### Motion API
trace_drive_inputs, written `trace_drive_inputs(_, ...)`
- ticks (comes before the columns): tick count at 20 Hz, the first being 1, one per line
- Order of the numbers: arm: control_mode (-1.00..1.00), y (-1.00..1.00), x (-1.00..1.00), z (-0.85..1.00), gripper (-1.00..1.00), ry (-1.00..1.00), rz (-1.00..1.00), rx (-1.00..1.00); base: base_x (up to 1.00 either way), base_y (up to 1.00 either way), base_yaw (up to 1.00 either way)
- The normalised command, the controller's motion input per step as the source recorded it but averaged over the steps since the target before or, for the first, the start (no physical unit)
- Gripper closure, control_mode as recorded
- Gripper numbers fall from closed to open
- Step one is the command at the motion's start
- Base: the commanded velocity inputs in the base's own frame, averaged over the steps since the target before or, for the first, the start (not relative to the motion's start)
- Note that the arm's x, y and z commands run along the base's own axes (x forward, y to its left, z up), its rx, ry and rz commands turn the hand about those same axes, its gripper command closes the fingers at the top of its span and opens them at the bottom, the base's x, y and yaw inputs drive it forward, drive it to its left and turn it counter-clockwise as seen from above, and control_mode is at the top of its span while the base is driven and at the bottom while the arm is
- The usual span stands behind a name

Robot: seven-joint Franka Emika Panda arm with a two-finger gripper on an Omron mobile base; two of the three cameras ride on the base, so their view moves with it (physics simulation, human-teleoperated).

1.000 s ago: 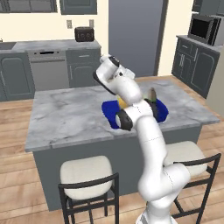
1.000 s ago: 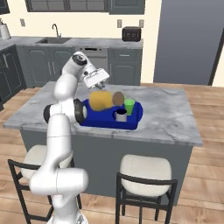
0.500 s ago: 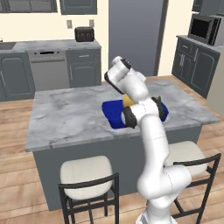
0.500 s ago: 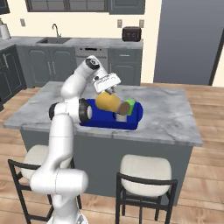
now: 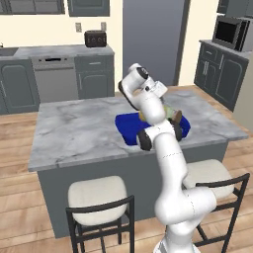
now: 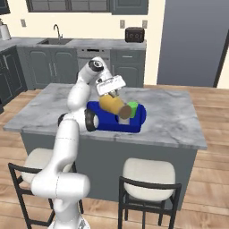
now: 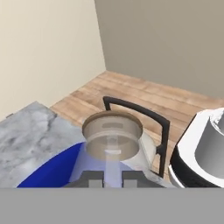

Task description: There is a tray on the dining counter. Grab the cup, mug, and pitcher and place them on the tray. The pitcher may be placed next to the tray if it cannot fit the tray.

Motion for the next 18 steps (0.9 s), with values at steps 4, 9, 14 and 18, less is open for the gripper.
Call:
trace_drive_inputs(4, -1.00, 0.33, 0.48, -0.10, 1.00, 0.13, -0.18, 0.00, 0.00, 0.00, 0.00)
trace_drive_inputs(9, -1.00, 0.22, 0.46, -0.05, 1.00, 0.18, -0.01, -0.02, 0.00, 0.00, 0.00)
trace_drive_inputs(14, -1.00, 0.06, 0.33, -0.24, 1.00, 0.28, 0.00, -0.10, 0.00, 0.00, 0.00)
trace_drive_inputs(18, -1.00, 0.19, 0.41, -0.40, 1.00, 0.45, 0.05, -0.15, 0.00, 0.00, 0.00)
